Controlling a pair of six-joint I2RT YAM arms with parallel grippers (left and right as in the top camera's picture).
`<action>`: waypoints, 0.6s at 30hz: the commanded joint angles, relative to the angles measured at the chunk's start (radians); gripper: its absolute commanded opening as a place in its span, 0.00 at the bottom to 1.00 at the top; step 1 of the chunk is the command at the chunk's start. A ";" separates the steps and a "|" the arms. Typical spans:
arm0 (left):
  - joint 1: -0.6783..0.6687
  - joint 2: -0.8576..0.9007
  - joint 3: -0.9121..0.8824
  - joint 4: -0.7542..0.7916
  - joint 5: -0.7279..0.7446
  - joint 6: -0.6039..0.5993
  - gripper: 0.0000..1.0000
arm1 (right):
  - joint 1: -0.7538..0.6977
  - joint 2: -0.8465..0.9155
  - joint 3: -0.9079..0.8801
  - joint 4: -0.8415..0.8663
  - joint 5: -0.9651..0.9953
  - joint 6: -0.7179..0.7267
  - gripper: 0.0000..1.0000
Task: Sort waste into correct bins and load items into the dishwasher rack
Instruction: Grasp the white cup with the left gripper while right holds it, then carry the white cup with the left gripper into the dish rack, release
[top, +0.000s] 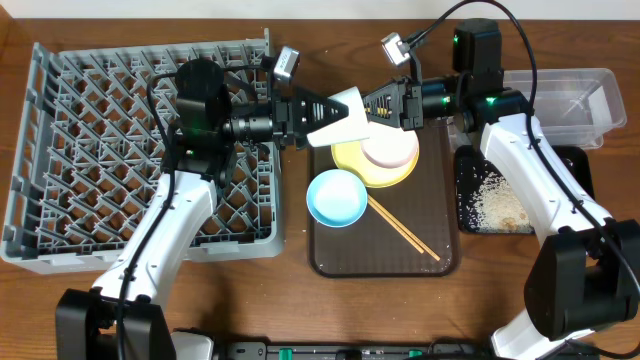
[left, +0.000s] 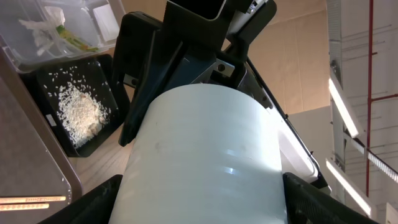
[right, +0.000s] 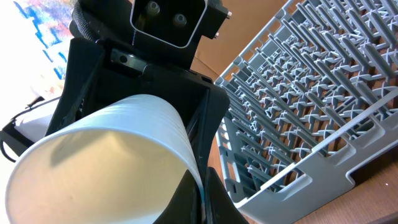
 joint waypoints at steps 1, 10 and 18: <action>-0.003 -0.003 0.008 0.011 0.022 -0.013 0.78 | 0.007 -0.002 0.002 -0.001 0.052 0.002 0.01; -0.003 -0.003 0.008 0.011 0.022 0.041 0.67 | 0.007 -0.002 0.002 0.000 0.077 0.002 0.09; -0.002 -0.003 0.008 0.006 -0.007 0.140 0.49 | -0.010 -0.002 0.002 -0.002 0.077 0.002 0.31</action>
